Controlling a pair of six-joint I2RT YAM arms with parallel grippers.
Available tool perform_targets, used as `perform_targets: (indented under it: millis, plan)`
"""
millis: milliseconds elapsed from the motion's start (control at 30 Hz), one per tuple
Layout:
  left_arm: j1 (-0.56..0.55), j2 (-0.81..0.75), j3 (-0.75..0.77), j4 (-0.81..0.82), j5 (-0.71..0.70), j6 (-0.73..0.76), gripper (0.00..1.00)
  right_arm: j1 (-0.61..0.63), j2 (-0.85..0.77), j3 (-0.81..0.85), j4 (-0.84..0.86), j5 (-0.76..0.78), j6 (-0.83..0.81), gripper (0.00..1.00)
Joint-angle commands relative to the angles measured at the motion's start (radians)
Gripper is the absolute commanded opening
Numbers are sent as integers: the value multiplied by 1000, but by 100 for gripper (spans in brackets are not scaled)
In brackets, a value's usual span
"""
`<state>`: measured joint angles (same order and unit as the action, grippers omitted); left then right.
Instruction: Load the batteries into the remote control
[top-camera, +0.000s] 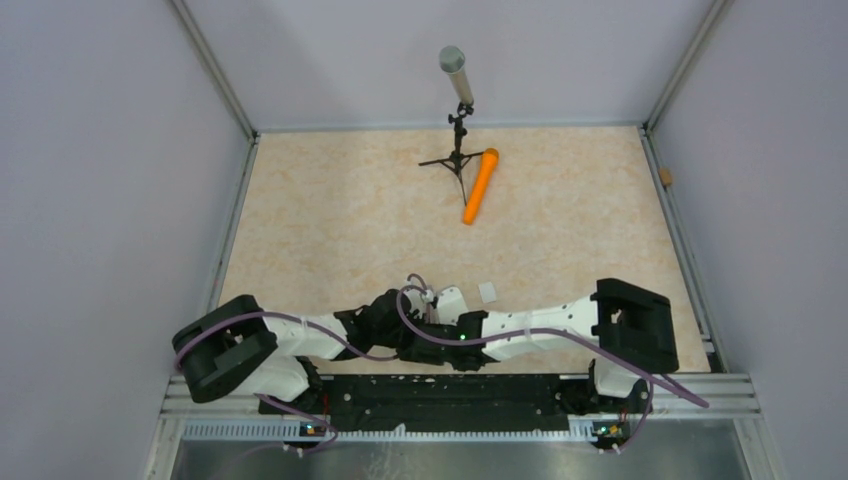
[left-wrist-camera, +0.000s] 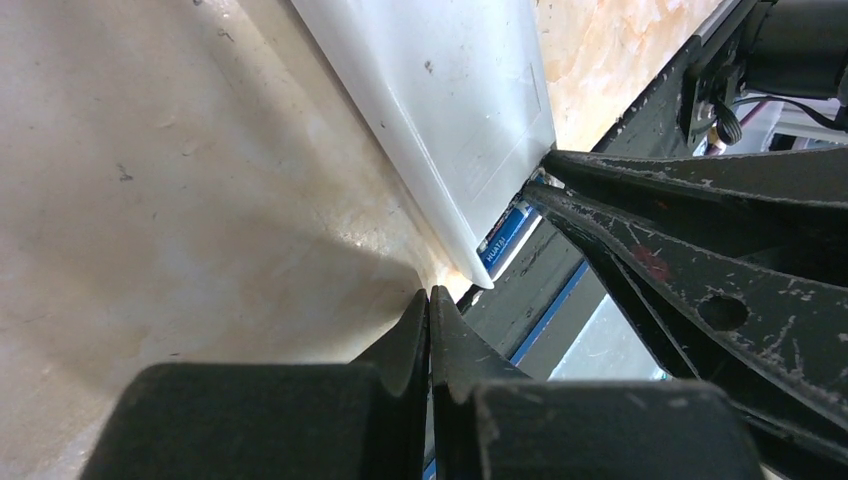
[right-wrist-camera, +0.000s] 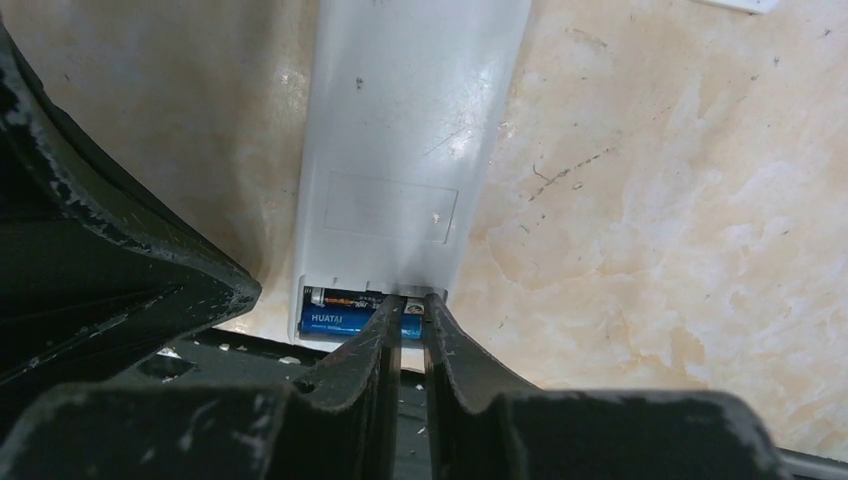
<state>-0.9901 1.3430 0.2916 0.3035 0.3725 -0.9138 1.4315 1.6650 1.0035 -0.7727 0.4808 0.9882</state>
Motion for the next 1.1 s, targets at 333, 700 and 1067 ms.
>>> perform_targets:
  millis: [333,700,1067]
  plan:
    - [-4,-96,45,-260,-118,105,0,-126,-258,-39,5,22,-170,21]
    - [41,-186,122,-398,-158,171,17,-352,-327,-73,64,-77,-456,39]
    - [106,-271,121,-428,-162,212,70,-632,-199,-27,253,-295,-666,45]
